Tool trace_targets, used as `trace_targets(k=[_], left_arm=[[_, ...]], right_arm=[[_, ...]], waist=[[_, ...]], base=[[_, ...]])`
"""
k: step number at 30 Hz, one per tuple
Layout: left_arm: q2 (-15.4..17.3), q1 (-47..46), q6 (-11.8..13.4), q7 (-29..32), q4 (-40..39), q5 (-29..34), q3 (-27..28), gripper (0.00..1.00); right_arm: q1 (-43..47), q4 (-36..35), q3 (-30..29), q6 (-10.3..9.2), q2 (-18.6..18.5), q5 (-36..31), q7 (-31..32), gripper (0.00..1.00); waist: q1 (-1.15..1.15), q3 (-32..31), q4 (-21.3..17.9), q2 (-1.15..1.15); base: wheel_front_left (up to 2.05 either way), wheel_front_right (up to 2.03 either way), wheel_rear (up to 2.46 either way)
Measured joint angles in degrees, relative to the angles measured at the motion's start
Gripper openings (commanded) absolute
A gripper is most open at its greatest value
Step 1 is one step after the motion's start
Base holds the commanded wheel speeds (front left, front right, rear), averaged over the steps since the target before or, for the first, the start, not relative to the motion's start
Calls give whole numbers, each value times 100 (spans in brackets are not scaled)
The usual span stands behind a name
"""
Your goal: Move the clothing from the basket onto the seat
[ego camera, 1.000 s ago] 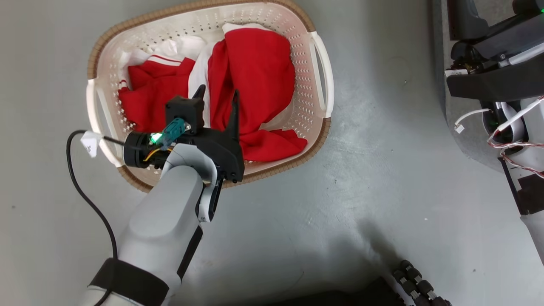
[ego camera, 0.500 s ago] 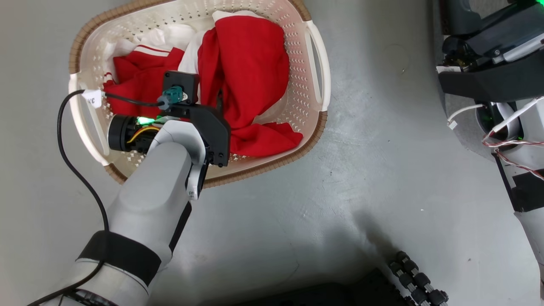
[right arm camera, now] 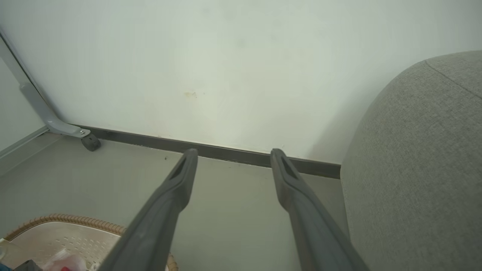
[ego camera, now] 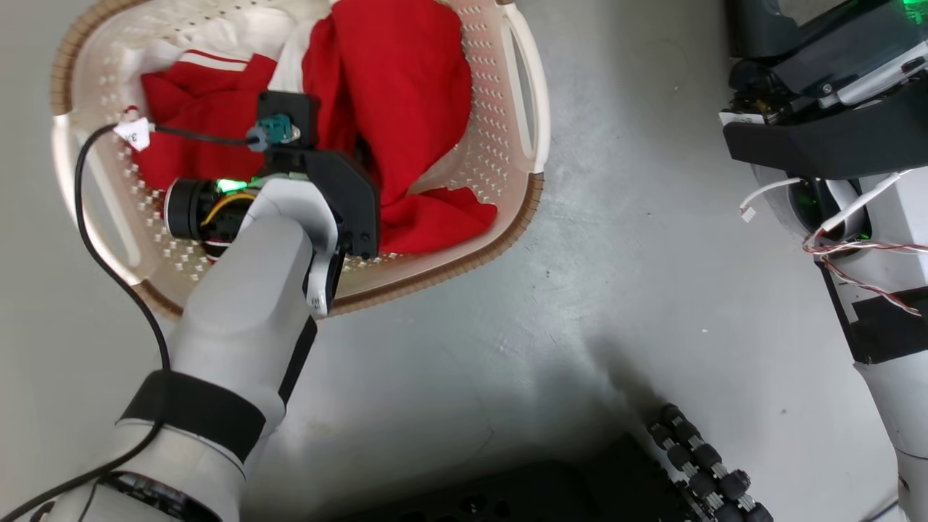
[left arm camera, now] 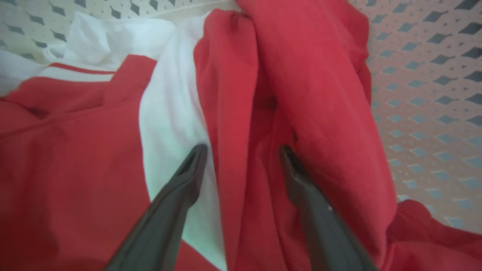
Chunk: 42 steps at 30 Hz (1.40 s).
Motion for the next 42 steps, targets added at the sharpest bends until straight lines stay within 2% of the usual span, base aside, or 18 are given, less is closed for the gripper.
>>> trace_targets(k=[14, 15, 16, 17, 28, 36, 42], left_arm=[[10, -328, 5, 22, 447, 104, -172, 100], [11, -336, 5, -3, 471, 136, -193, 89], [13, -349, 5, -7, 488, 155, -211, 28], [14, -368, 5, -11, 512, 194, -241, 0], [15, -209, 5, -372, 407, 198, -339, 0], [15, 194, 5, -706, 12, -120, -498, 0], [14, 541, 5, -921, -155, -375, -583, 0]], right_arm=[[-68, -129, 102, 26, 170, 0, 0, 100], [-68, -141, 102, 26, 176, 0, 1, 100], [-68, -146, 101, 27, 181, 0, 0, 100], [-68, -145, 101, 27, 188, 0, 0, 100], [-59, 250, 25, 46, 153, 27, 1, 100], [-2, 650, 51, 49, -85, 60, 1, 100], [205, 904, 113, 49, -120, 89, 1, 100]], waist=[[0, 277, -296, -1], [0, 282, -308, -1], [0, 285, -319, -1], [0, 286, -330, -1], [0, -22, -345, -1], [0, -467, -232, -1], [0, -812, -118, -1]], base=[[0, 0, 0], [0, 0, 0], [0, 0, 0], [0, 0, 0], [0, 0, 0], [0, 0, 0], [0, 0, 0]])
